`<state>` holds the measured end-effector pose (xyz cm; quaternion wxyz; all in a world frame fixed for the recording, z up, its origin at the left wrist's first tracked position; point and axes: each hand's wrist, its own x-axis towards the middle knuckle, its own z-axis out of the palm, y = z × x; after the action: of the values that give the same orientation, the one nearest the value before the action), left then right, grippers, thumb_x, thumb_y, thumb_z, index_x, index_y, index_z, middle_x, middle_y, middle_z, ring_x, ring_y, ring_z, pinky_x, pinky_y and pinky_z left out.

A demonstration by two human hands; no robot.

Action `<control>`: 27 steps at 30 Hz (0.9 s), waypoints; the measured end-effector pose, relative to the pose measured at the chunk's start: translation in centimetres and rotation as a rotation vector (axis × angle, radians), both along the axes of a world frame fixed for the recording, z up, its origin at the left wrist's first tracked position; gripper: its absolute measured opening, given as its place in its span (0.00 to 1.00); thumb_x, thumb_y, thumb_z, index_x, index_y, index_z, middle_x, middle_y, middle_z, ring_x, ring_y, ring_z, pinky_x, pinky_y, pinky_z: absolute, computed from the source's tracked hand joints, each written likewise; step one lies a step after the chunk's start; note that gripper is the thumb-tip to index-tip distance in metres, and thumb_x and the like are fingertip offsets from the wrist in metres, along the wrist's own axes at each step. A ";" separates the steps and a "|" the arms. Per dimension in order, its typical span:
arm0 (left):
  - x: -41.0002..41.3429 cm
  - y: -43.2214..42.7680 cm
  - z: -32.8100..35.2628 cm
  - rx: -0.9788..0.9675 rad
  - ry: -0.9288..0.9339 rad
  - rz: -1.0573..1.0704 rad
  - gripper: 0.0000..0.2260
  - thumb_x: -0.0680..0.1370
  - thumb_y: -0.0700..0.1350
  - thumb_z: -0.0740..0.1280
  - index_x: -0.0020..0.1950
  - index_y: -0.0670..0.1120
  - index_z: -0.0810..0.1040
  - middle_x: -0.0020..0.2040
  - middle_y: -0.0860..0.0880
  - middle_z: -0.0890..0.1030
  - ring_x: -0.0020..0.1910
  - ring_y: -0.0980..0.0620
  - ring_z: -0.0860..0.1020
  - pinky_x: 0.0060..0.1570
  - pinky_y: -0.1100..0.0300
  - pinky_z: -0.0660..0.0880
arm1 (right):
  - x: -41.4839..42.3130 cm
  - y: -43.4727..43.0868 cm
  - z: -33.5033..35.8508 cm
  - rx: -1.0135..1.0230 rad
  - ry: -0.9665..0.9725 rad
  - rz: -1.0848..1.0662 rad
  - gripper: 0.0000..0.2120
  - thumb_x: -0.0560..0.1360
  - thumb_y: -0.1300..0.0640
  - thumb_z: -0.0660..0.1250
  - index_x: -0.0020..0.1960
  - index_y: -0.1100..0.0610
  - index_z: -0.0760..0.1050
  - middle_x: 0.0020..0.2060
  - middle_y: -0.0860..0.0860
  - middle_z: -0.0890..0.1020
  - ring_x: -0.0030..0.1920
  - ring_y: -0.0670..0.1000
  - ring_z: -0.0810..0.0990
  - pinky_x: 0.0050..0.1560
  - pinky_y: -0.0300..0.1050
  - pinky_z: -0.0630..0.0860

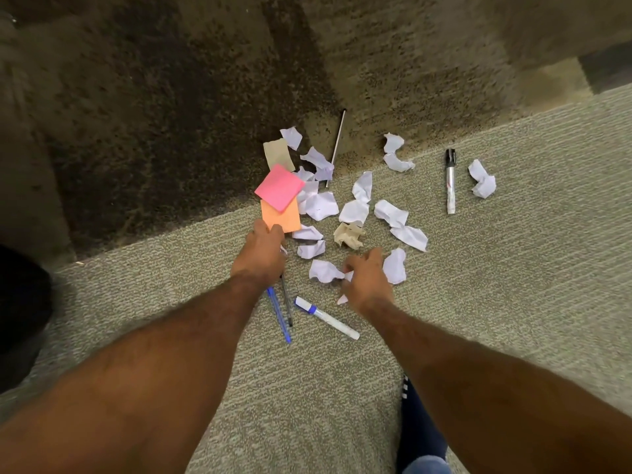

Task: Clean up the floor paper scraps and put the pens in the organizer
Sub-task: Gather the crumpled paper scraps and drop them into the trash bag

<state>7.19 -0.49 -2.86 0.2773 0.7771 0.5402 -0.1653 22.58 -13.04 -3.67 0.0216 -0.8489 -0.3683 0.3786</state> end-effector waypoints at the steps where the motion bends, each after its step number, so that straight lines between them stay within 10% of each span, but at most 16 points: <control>1: -0.3 0.2 0.0 -0.012 -0.018 -0.008 0.12 0.78 0.42 0.67 0.60 0.44 0.72 0.62 0.42 0.66 0.56 0.43 0.73 0.55 0.47 0.76 | 0.0 0.2 0.0 0.005 0.015 -0.015 0.07 0.75 0.63 0.69 0.51 0.55 0.77 0.58 0.53 0.68 0.50 0.54 0.77 0.49 0.46 0.78; 7: -1.7 1.0 1.0 -0.081 -0.249 0.013 0.05 0.75 0.40 0.69 0.47 0.46 0.74 0.47 0.46 0.76 0.46 0.46 0.75 0.40 0.56 0.68 | 1.0 0.8 1.2 0.171 0.130 -0.165 0.06 0.73 0.66 0.66 0.40 0.58 0.77 0.42 0.54 0.81 0.43 0.52 0.79 0.42 0.42 0.75; 16: 1.2 1.8 2.1 -0.036 -0.197 -0.079 0.07 0.76 0.46 0.60 0.51 0.48 0.74 0.47 0.45 0.79 0.42 0.43 0.76 0.37 0.56 0.66 | 4.5 2.6 1.8 0.337 0.065 -0.255 0.10 0.74 0.66 0.66 0.53 0.57 0.75 0.52 0.52 0.76 0.53 0.51 0.76 0.58 0.45 0.73; 23: 3.8 0.1 0.4 -0.064 0.213 -0.426 0.58 0.61 0.74 0.70 0.79 0.51 0.45 0.62 0.43 0.70 0.53 0.42 0.77 0.46 0.48 0.76 | 5.3 4.3 0.8 0.079 0.029 0.200 0.55 0.61 0.39 0.79 0.79 0.47 0.51 0.77 0.53 0.52 0.75 0.57 0.57 0.70 0.58 0.69; 27: 4.6 -0.7 -0.6 0.046 0.268 -0.461 0.56 0.62 0.70 0.74 0.78 0.48 0.48 0.62 0.43 0.68 0.52 0.44 0.76 0.45 0.50 0.76 | 5.1 4.9 -0.1 -0.020 -0.115 0.380 0.59 0.59 0.37 0.80 0.79 0.45 0.47 0.77 0.55 0.50 0.74 0.60 0.55 0.67 0.59 0.72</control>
<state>11.77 -1.18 -3.49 0.1404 0.8569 0.3846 -0.3133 27.72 -8.11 -3.75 -0.0796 -0.7845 -0.5187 0.3303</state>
